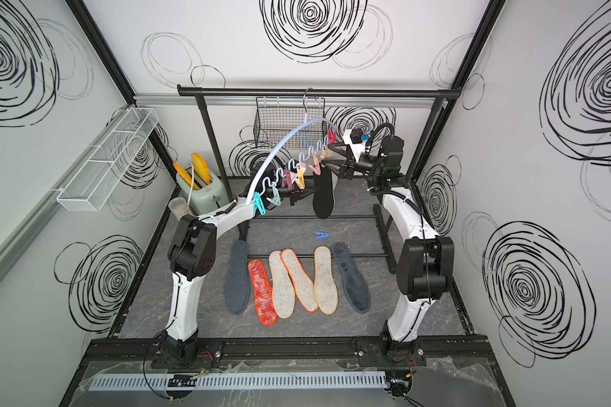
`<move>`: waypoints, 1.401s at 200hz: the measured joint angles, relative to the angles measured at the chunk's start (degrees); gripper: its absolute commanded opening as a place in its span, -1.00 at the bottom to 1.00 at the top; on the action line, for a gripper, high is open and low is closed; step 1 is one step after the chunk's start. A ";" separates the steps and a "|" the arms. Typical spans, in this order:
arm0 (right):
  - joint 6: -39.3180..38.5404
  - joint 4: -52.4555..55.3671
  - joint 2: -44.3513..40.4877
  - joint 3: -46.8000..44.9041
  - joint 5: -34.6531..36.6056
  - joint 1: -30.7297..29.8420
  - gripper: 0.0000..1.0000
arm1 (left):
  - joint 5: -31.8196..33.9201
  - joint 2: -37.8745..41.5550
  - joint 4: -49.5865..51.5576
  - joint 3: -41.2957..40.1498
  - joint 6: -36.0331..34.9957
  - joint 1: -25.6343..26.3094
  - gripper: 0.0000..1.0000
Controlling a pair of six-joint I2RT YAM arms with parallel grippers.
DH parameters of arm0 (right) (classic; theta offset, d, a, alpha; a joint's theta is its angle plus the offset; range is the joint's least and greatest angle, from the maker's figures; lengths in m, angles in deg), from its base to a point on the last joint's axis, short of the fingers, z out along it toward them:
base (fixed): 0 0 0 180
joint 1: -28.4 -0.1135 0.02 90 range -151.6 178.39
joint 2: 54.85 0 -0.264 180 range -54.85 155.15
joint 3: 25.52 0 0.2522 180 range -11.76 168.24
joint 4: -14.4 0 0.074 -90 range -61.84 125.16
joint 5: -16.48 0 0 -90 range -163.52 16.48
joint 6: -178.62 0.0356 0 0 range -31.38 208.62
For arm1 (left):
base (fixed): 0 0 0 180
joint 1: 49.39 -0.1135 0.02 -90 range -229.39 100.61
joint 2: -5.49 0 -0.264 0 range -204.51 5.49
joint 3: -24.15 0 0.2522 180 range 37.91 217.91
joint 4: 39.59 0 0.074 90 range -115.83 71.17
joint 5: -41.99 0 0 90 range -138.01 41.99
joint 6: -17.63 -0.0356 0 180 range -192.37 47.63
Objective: Take the shoe insoles off the hanger
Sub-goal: Open the clamp at the hanger.
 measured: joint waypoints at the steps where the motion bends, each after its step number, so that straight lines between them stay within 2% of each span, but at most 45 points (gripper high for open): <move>1: 0.00 0.02 0.04 0.04 0.00 -0.04 0.24 | 0.00 -0.02 0.02 0.00 -0.02 0.00 -1.00; 86: -0.26 2.27 1.36 1.40 -1.36 -2.29 -0.20 | -0.11 -0.02 1.38 0.02 -1.88 -0.09 -1.00; 132: -0.68 3.06 1.36 1.46 -1.16 -2.29 -0.57 | -0.09 -0.02 1.90 0.02 -2.05 -0.11 -1.00; 185: -0.90 4.24 1.36 2.10 -0.87 -2.25 -0.65 | 0.57 0.15 3.93 -0.15 -2.80 -0.13 -1.00; 208: -0.90 4.35 1.36 2.16 -0.85 -2.25 -0.72 | 1.44 1.77 4.48 -2.89 -3.06 -0.20 -1.00; 219: -0.87 4.35 1.36 2.19 -0.85 -2.23 -0.61 | 1.88 3.10 4.42 -5.03 -3.04 -0.26 -1.00; 232: -0.90 4.42 1.36 2.19 -0.94 -2.23 -0.01 | 2.47 4.85 4.09 -7.72 -2.82 -0.37 -1.00; 247: -0.85 4.46 1.36 2.16 -0.68 -2.23 0.37 | 3.04 7.43 3.41 -11.72 -2.51 -0.59 -1.00; 280: -0.70 4.02 1.01 1.09 0.48 -2.23 0.48 | 4.90 13.09 0.90 -20.74 -1.09 -0.85 -1.00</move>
